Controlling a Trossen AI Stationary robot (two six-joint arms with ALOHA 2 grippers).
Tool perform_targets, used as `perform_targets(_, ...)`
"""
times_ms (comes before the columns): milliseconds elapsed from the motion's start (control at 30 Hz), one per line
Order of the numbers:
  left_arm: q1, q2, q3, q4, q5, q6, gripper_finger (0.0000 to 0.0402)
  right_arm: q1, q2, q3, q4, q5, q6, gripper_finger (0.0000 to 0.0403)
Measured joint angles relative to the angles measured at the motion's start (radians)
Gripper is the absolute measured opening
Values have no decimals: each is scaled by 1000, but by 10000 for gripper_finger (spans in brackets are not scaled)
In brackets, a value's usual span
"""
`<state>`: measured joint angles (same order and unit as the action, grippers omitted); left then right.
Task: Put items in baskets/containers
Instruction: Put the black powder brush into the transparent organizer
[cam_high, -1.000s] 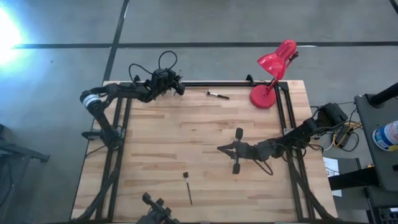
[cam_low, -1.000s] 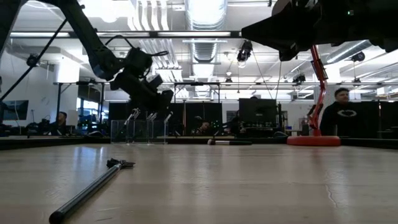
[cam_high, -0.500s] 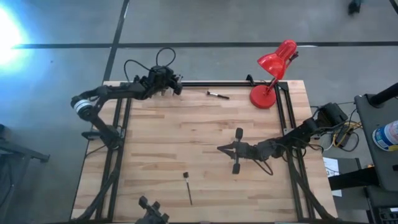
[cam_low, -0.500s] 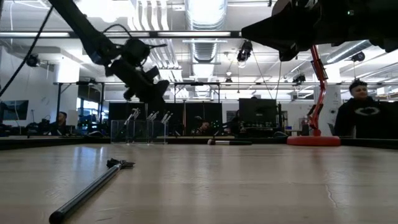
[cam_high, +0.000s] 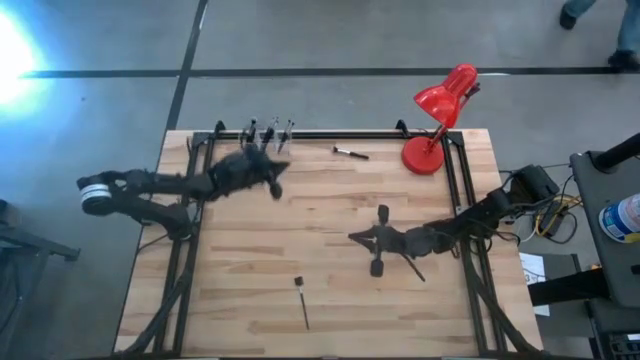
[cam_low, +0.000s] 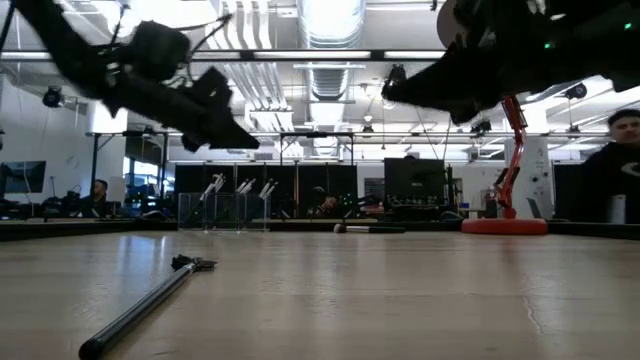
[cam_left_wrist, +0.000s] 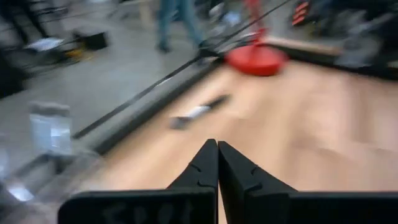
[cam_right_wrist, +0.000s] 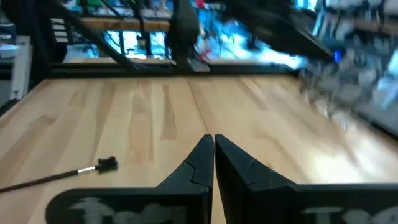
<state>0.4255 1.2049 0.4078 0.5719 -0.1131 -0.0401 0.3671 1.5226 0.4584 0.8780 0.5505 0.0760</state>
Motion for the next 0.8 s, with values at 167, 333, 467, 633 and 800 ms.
perform_targets(167,-174,4,-198,316,0,-40,1,-113,34,45,-177,2,132,8)
perform_targets(333,-251,13,-267,461,0,-45,0,-315,78,96,-298,-71,121,8)
perform_targets(467,-254,21,-269,461,-3,-47,0,-494,118,135,-307,-252,75,8)
perform_targets(633,-253,21,-275,447,-3,-47,0,-658,148,227,-442,-371,27,16)
perform_targets(800,-253,21,-276,440,-3,-47,0,-748,195,341,-650,-371,-3,52)
